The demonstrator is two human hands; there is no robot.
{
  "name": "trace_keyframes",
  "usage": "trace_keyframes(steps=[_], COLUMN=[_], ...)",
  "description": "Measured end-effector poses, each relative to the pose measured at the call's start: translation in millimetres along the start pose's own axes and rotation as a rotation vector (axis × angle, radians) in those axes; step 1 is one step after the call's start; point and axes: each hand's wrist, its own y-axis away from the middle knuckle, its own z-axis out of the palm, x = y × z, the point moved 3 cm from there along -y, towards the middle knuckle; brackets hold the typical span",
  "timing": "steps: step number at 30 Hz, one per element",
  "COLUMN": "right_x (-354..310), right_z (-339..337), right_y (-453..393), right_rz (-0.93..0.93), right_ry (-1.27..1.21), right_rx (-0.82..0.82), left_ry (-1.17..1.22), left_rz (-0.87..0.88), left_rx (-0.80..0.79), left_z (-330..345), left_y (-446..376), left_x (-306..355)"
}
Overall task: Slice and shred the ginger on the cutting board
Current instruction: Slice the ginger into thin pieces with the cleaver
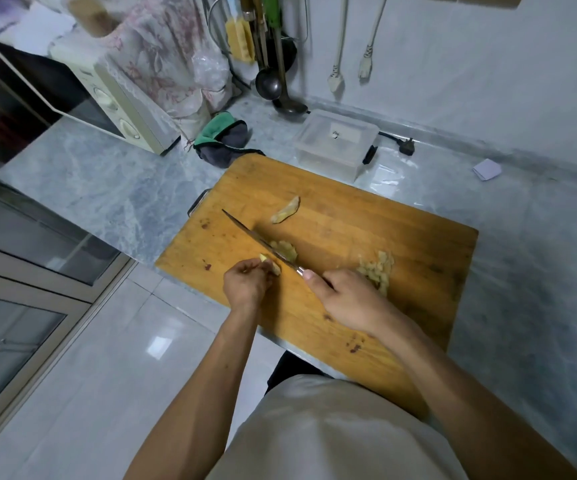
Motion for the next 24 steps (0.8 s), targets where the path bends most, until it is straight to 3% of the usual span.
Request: trace_keyframes(steps=[4, 9, 24], right_x=[-0.1, -0.5, -8.2], right_z=[2.2, 8.1, 3.0], right_y=[2.5, 7.0, 5.6], right_rz=[-0.005, -0.002, 0.004], right_ry=[0.046, 0.06, 0.031], right_rx=[-0.028, -0.041, -0.054], left_ry=[0.119, 0.077, 0.045], left_rz=[-0.057, -0.027, 0.017], left_rx=[0.026, 0.103, 0.06], left_z=[1.2, 2.4, 5.8], left_y=[3.0, -0.5, -0.3], left_x=[-2.2, -10.6, -7.9])
